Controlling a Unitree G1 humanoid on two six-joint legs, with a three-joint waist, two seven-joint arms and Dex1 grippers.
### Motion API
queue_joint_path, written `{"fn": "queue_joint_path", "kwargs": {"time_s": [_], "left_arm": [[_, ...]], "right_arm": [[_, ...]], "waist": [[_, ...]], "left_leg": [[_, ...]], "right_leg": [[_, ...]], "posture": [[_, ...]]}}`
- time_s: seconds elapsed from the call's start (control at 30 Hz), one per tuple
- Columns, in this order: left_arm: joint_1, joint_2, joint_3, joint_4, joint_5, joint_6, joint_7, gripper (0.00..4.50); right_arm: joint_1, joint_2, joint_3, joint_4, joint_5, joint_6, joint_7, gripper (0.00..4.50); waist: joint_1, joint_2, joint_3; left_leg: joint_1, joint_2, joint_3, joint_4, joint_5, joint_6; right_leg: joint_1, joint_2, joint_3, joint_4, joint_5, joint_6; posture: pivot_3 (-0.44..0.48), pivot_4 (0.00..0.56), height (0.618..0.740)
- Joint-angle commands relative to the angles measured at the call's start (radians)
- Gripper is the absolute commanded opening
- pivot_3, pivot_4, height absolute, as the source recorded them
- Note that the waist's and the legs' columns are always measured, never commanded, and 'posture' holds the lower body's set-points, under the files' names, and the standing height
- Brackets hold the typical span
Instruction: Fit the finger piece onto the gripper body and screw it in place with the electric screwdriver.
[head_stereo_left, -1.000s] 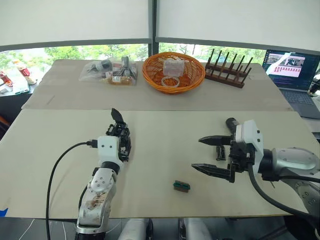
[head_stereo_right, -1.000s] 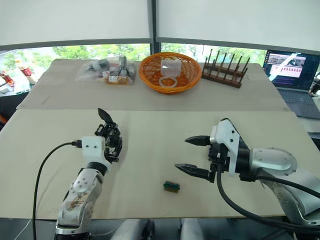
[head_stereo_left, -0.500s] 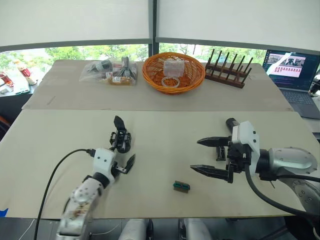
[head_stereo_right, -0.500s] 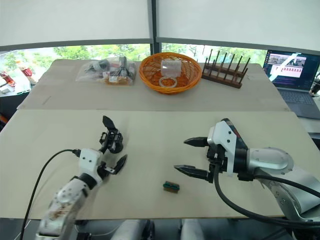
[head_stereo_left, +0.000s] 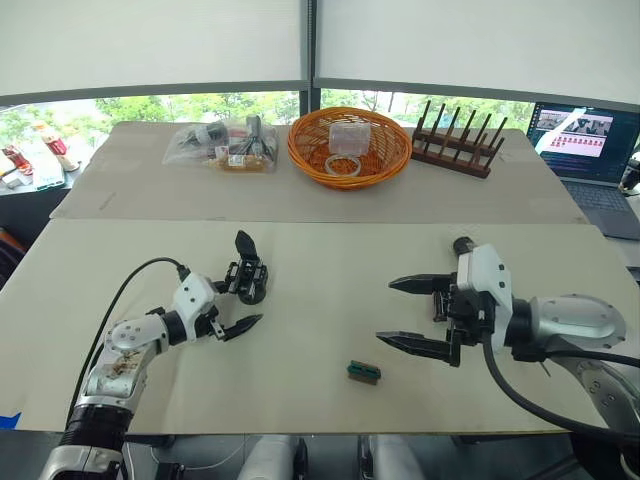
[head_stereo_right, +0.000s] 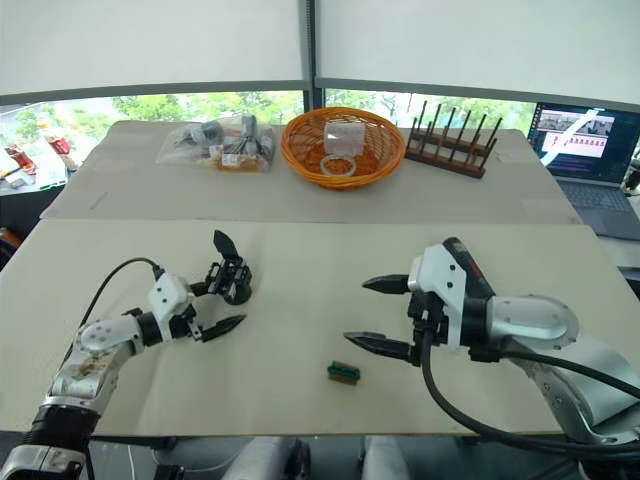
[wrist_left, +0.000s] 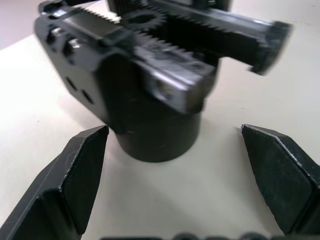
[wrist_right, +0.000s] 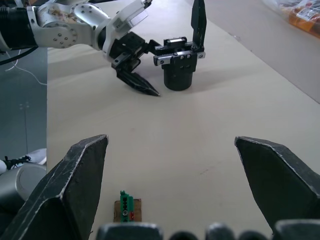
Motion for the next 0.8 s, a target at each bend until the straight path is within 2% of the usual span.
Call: {"fn": "queue_joint_path", "kwargs": {"time_s": [0.03,0.17,0.33,0.43,0.53,0.63,0.8], "left_arm": [[-0.018,0.021,0.024,0.015,-0.045,0.068,-0.056,4.47],[-0.062,0.028,0.02,0.059,-0.039,0.069,-0.085,4.47],[-0.108,-0.016,0.008,0.102,-0.036,0.053,-0.086,4.47],[-0.111,-0.031,0.008,0.109,-0.032,0.024,-0.094,3.67],[-0.103,-0.044,0.013,0.079,-0.042,0.021,-0.092,2.33],[-0.081,-0.066,-0.001,-0.023,-0.057,0.05,-0.073,2.3],[-0.039,-0.139,-0.063,-0.299,-0.107,0.193,-0.018,2.3]], "right_arm": [[-0.016,-0.019,-0.055,-0.024,0.019,-0.01,0.003,4.5],[-0.024,-0.023,-0.059,-0.017,0.021,-0.009,0.007,4.5],[-0.025,-0.021,-0.047,-0.013,0.007,-0.014,0.009,4.5],[-0.023,-0.023,-0.045,-0.013,0.005,-0.012,0.01,4.5],[-0.016,-0.021,-0.047,-0.013,0.005,-0.009,0.004,4.5],[0.003,-0.015,-0.051,-0.023,0.005,-0.009,-0.006,4.5],[0.071,-0.015,-0.103,-0.063,0.02,-0.002,-0.038,4.5]], "waist": [[-0.001,0.0,0.0],[-0.001,0.0,0.0],[0.001,0.0,0.0],[0.0,0.0,0.0],[0.0,0.0,0.0],[0.0,0.0,0.0],[0.006,-0.001,0.0]], "left_leg": [[0.0,0.0,0.0,0.0,0.0,0.0],[-0.002,0.0,0.0,0.0,0.0,0.0],[-0.004,0.0,0.0,0.0,0.0,0.0],[-0.004,0.0,0.0,0.0,0.0,0.001],[-0.004,0.0,0.0,0.0,0.0,0.0],[-0.004,0.0,0.0,0.0,0.0,0.001],[-0.009,0.0,0.0,0.001,0.001,-0.002]], "right_leg": [[0.0,-0.001,0.0,0.0,0.0,0.0],[-0.002,-0.001,0.0,0.0,0.0,0.0],[-0.002,-0.001,-0.001,-0.001,0.0,0.0],[-0.002,-0.001,-0.001,-0.001,0.0,0.0],[-0.002,-0.001,-0.001,-0.001,0.0,0.0],[-0.003,-0.002,-0.001,-0.001,0.0,0.0],[-0.005,-0.003,-0.001,-0.002,0.001,0.001]], "posture": [[0.0,0.15,0.74],[0.0,0.15,0.74],[0.0,0.15,0.74],[0.0,0.15,0.74],[0.0,0.15,0.74],[0.0,0.15,0.74],[0.0,0.15,0.74]]}}
